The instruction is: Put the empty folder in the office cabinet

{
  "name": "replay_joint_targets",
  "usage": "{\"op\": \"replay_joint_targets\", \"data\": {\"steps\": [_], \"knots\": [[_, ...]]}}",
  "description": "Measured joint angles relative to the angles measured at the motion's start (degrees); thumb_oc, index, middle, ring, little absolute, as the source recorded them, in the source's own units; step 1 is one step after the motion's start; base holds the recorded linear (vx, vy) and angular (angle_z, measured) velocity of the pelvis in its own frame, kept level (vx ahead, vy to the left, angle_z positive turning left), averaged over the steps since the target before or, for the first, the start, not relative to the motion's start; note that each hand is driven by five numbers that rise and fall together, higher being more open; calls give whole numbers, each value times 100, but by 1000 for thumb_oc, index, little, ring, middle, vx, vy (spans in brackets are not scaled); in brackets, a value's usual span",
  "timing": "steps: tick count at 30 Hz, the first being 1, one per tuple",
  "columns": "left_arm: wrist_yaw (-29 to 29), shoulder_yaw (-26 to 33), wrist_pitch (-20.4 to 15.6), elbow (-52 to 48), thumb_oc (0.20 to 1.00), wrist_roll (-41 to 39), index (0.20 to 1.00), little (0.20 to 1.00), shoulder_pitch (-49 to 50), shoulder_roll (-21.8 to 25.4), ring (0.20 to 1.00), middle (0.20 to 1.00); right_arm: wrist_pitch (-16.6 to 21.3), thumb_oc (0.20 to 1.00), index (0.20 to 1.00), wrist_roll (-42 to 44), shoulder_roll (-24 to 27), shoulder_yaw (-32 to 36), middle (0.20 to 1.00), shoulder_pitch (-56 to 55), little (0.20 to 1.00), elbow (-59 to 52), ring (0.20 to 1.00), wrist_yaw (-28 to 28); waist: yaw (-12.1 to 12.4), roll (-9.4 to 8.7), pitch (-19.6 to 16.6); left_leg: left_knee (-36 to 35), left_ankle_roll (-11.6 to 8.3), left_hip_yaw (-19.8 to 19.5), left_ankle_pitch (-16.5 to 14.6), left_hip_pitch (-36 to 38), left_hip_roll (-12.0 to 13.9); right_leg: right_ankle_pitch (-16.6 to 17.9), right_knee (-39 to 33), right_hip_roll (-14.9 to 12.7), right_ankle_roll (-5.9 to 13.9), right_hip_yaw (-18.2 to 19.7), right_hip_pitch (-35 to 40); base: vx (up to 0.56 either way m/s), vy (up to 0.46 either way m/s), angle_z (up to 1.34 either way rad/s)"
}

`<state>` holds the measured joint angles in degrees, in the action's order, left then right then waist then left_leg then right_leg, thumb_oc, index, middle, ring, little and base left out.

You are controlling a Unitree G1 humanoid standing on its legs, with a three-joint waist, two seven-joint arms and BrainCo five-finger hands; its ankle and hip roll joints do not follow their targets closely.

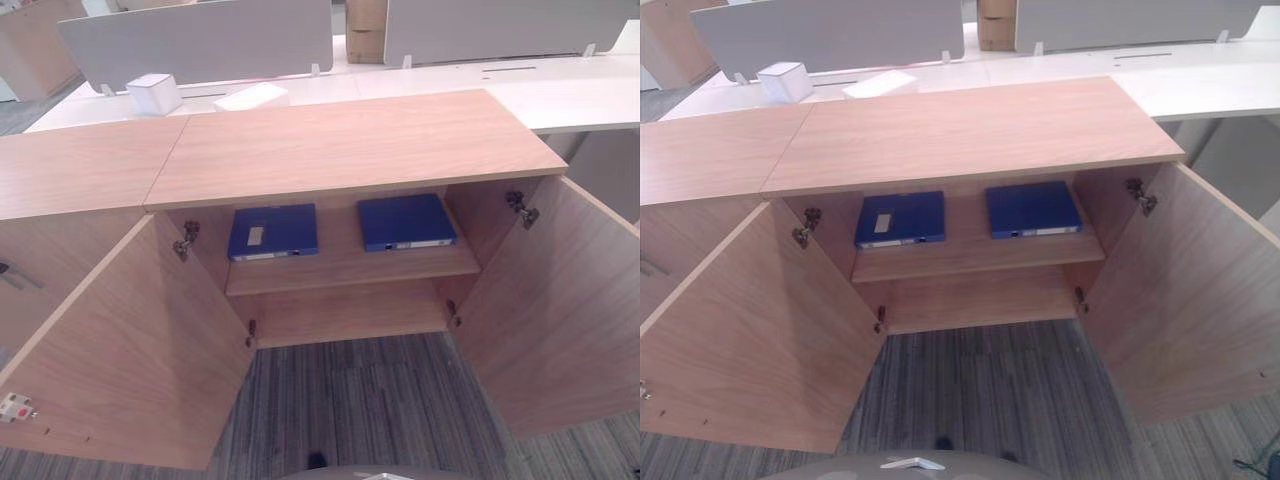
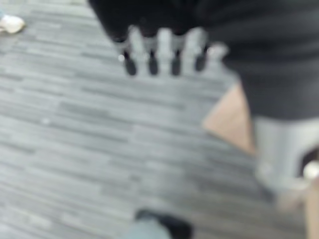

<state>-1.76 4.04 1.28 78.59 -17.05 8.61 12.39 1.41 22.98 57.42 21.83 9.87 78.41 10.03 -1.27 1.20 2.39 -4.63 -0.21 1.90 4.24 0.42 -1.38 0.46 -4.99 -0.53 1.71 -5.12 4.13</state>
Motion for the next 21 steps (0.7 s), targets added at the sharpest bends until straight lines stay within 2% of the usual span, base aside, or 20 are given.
{"op": "replay_joint_targets", "data": {"steps": [2,9,13,16,21], "knots": [[2,0,-22,-4,1000,-1,1000,1000,9,7,1000,1000,-62,1000,1000,9,209,271,1000,-45,1000,130,1000,34,-4,-11,-3,8,2,0,1,2,1,11,14,2,-17,0,0,0,0,0],[14,-7,-3,1,1000,-4,1000,1000,-17,2,1000,1000,-164,1000,1000,80,192,329,1000,-42,1000,234,1000,49,-23,-64,-20,13,14,10,9,8,5,2,15,7,2,9,8,0,0,0],[19,-164,-3,0,1000,-5,1000,1000,-25,-4,1000,1000,-142,1000,1000,297,-18,143,1000,-22,1000,198,1000,-78,11,-109,-47,13,0,13,0,8,8,-4,15,11,11,17,-7,0,0,0],[19,-181,-9,1,1000,-4,1000,1000,15,-1,1000,1000,-127,1000,1000,348,-374,-45,1000,-24,1000,-288,1000,-214,13,-176,-91,12,0,40,1,1,12,-3,17,15,10,63,-1,-15,-3,-6],[0,-168,-31,8,1000,-4,1000,1000,6,18,1000,1000,16,1000,1000,897,-818,-404,1000,29,1000,-930,1000,-639,28,-243,-130,12,18,64,14,9,14,3,14,15,18,102,-2,-3,1,-2]]}}
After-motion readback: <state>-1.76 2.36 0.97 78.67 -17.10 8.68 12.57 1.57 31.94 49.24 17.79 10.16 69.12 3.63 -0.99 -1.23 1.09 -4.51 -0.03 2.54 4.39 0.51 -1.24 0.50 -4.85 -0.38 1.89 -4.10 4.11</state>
